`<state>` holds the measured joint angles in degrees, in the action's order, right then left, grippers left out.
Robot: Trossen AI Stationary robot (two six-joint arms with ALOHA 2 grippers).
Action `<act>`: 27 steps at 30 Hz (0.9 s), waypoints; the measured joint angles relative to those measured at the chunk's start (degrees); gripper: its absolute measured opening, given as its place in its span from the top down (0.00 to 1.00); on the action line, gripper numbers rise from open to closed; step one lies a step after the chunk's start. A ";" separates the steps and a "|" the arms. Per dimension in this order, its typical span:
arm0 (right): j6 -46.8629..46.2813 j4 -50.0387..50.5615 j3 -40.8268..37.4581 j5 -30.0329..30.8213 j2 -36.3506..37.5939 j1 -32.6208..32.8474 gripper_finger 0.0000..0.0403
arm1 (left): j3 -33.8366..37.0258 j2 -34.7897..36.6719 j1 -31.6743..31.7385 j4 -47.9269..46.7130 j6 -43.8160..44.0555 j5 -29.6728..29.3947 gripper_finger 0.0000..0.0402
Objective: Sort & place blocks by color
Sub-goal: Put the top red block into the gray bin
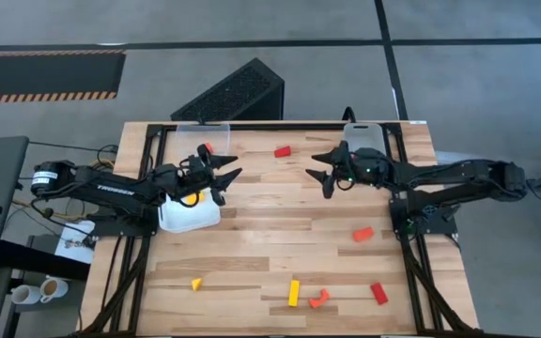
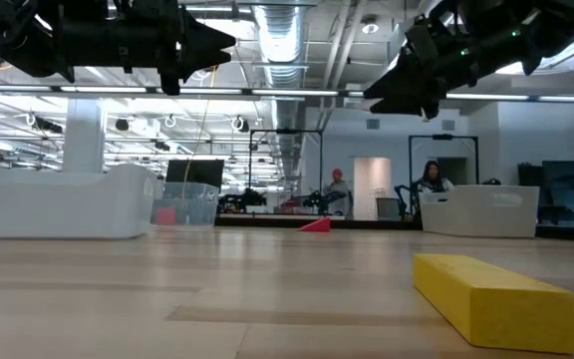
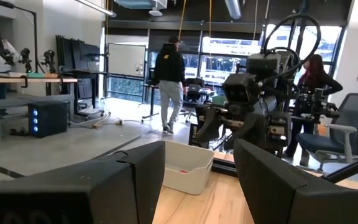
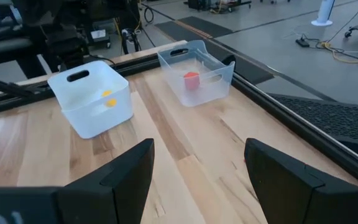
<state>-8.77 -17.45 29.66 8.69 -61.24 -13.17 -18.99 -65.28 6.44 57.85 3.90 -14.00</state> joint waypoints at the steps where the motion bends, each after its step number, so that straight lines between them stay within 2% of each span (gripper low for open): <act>1: 0.04 -0.85 -0.04 -0.04 -0.59 -0.14 0.32 | 0.01 0.00 0.00 0.09 0.17 0.00 0.56; 6: 0.58 1.71 4.99 -3.20 -7.18 -1.04 0.32 | -0.01 0.01 -0.01 1.33 1.59 1.72 0.56; 15: 12.49 14.90 19.59 -3.87 -20.88 -2.61 0.32 | -0.03 0.02 -0.50 2.23 1.94 6.10 0.56; 19: 16.30 20.96 24.54 -4.46 -24.91 -6.86 0.32 | -0.03 0.02 -0.90 2.18 1.90 6.25 0.56; 23: 17.42 25.06 28.37 -10.59 -29.03 -13.26 0.32 | -0.03 0.02 -0.95 2.05 2.07 6.34 0.56; 27: 23.73 24.83 30.98 -16.17 -33.66 -18.78 0.32 | -0.03 0.02 -0.98 2.04 2.34 7.36 0.56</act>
<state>14.97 7.39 60.63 -7.48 -94.90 -31.95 -19.03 -65.25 5.45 59.89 6.24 -6.64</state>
